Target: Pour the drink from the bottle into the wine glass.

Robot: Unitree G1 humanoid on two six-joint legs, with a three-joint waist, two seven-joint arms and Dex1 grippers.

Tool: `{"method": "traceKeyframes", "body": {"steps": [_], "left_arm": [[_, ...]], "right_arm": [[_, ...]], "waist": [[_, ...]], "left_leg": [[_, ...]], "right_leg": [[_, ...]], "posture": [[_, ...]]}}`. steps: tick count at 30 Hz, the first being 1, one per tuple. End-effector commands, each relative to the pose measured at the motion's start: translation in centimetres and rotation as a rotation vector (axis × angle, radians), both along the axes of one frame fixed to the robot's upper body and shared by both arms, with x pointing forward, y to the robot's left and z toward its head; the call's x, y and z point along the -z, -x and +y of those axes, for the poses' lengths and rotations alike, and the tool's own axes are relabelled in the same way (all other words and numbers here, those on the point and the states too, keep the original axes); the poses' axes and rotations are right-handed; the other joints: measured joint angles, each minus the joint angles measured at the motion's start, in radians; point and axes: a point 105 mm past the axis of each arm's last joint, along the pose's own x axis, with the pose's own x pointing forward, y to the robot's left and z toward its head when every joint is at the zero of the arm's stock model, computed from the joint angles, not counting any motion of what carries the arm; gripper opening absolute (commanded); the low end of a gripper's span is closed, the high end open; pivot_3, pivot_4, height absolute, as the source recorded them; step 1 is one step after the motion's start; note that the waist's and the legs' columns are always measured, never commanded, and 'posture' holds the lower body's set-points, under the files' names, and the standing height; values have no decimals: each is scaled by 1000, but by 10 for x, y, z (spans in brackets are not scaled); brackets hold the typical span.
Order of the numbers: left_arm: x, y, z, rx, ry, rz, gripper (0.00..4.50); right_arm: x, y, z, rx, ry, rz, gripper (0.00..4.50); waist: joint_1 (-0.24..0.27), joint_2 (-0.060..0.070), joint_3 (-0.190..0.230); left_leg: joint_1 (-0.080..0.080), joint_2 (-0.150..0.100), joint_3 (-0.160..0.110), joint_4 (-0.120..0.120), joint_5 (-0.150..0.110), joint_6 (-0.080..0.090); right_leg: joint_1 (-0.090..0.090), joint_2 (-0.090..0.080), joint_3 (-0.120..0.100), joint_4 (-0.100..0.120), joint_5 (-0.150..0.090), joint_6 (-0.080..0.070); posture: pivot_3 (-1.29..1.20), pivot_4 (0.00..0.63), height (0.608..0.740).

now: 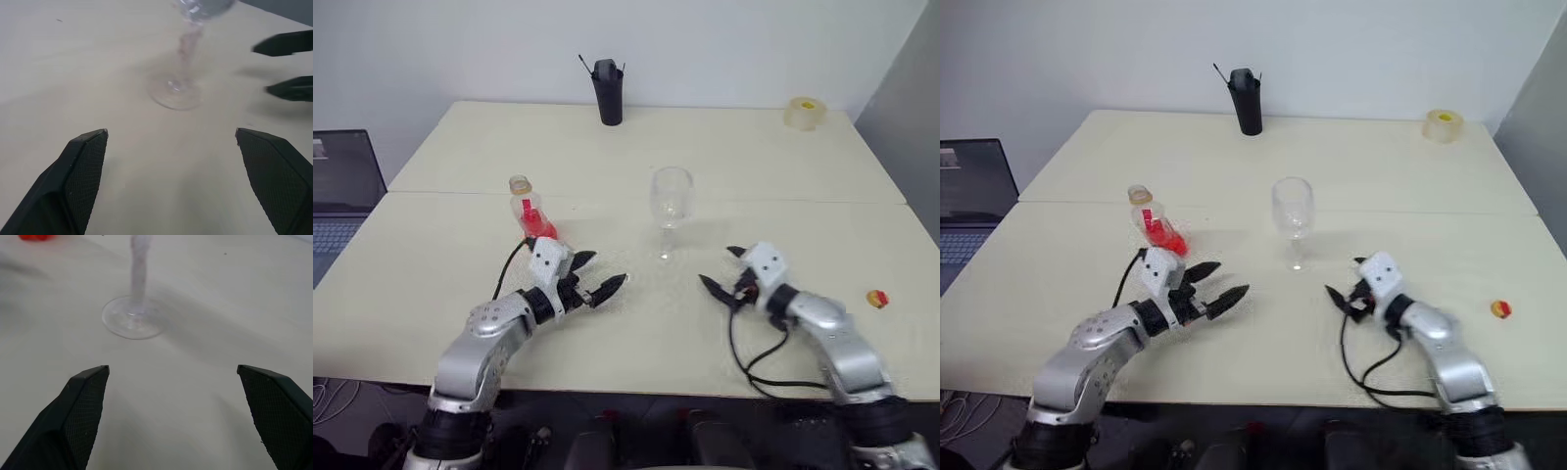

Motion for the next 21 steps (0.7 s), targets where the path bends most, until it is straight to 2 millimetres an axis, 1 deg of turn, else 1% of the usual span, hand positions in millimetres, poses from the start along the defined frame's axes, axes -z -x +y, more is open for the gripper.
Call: {"method": "traceKeyframes", "body": {"steps": [1, 2, 5, 8, 11, 13, 14, 16, 21], "left_arm": [[-18, 8, 8, -96, -6, -114, 4500], [-21, 9, 12, -150, -4, -132, 4500], [-21, 14, 25, -300, 11, -143, 4500], [-11, 19, 34, -408, 5, -121, 4500], [-10, 16, 47, -503, -22, -139, 4500], [-15, 14, 69, -627, -71, -187, 4500], [-16, 14, 74, -656, -78, -197, 4500], [-18, 12, 74, -658, -75, -206, 4500], [-19, 7, 73, -668, -50, -209, 4500]], "right_arm": [[-50, 8, -19, -42, -3, -44, 4479], [-64, 10, -22, -67, 5, -54, 4479], [-92, 15, -19, -139, 32, -77, 4479], [-114, 20, -12, -219, 52, -89, 4479], [-124, 24, -7, -264, 73, -93, 4479], [-135, 30, 5, -327, 57, -104, 4479], [-139, 32, 11, -352, 48, -110, 4479], [-145, 35, 18, -382, 50, -113, 4479], [-150, 37, 28, -408, 56, -117, 4479]], "waist": [[2, 0, 0], [4, 0, 0], [6, 0, 1], [9, 0, 1], [14, -2, 2], [16, -2, 2], [17, -2, 2], [15, -2, 2], [18, -2, 2]], "left_leg": [[0, 0, 0, 0, 0, 0], [0, 0, 0, -1, 0, 0], [0, 0, 0, -1, 0, 0], [0, 0, -1, -1, 0, 1], [0, 0, -1, -1, 0, 1], [-1, 0, -2, -1, 0, 1], [-1, 0, -2, -1, 0, 1], [-2, 0, -2, -1, 0, 1], [-3, 0, -2, -1, 0, 1]], "right_leg": [[0, 0, 0, -1, 0, 0], [0, 0, 0, -1, 0, 0], [1, 0, 0, -2, 0, 0], [2, 0, -1, -3, 0, 0], [2, 0, -1, -4, 0, 0], [3, 0, -2, -5, 0, 0], [2, 0, -2, -5, 0, 0], [2, 0, -2, -5, 0, 0], [3, 0, -3, -8, 1, 1]], "posture": [[0, 150, 740], [0, 150, 740], [0, 150, 740], [0, 150, 740], [0, 150, 740], [0, 150, 740], [0, 150, 740], [0, 150, 740], [0, 150, 740]]}}
